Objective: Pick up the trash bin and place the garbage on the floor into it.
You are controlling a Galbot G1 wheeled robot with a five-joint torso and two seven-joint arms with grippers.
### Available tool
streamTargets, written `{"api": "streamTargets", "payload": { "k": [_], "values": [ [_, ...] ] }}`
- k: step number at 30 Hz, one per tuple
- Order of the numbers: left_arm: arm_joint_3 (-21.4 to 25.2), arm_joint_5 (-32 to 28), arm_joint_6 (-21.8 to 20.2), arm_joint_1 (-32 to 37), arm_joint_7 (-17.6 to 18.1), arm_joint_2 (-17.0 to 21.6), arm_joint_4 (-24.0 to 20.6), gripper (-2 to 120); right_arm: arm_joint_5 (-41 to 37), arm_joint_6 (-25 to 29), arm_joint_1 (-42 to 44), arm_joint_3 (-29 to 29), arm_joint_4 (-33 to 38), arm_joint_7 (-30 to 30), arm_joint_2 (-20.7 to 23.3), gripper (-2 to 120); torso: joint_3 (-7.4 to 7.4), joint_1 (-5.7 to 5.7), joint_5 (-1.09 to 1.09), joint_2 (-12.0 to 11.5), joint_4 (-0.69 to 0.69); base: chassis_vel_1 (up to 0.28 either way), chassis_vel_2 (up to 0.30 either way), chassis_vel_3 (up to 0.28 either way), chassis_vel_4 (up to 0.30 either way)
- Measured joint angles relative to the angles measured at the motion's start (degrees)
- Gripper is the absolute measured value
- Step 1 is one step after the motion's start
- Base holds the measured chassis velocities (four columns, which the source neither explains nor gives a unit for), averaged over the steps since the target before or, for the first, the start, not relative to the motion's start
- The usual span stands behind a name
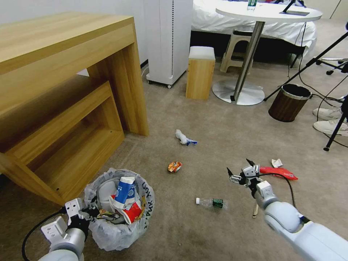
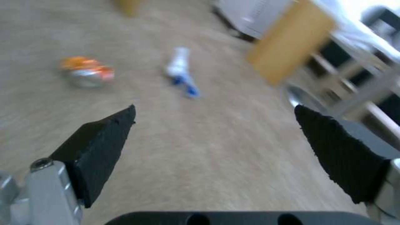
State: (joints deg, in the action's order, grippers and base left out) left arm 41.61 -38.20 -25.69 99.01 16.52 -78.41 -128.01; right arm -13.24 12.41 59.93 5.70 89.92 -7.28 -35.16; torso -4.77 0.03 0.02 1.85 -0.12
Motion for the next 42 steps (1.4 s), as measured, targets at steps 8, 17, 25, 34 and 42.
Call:
{"api": "streamTargets", "payload": {
  "k": [8,17,25,34,42],
  "values": [
    [-0.08,0.27,0.56,0.01,-0.23,-0.35,0.98,0,1.71,4.56,-3.81,9.44,-5.88,5.55,2.72,92,0.0,0.0,-0.03,0.0,0.0,0.0,0.0,0.0,0.0],
    [-0.02,0.31,1.2,-0.19,-0.29,-0.61,1.55,0,1.82,5.09,-8.07,17.66,-12.03,5.36,1.91,96,0.0,0.0,-0.02,0.0,-0.01,0.0,0.0,0.0,0.0],
    [-0.23,0.37,1.36,-0.62,-0.42,-0.71,2.15,0,0.82,3.82,-10.8,20.78,-17.61,4.77,-2.71,96,0.0,0.0,-0.02,0.0,0.0,0.0,0.0,0.0,0.0],
    [-0.42,0.14,1.28,-1.3,-0.44,-0.92,2.19,0,-0.3,2.57,-12.82,25.36,-21.46,4.21,-7.46,96,0.0,0.0,-0.02,0.0,0.0,0.0,0.0,0.0,0.0],
    [-0.23,-0.05,1.4,-1.72,-0.39,-0.91,2.75,0,-0.55,2.46,-12.62,26.44,-24.7,3.76,-9.68,90,0.0,0.0,-0.03,0.0,0.0,0.0,0.0,0.0,0.0]
  ]
}}
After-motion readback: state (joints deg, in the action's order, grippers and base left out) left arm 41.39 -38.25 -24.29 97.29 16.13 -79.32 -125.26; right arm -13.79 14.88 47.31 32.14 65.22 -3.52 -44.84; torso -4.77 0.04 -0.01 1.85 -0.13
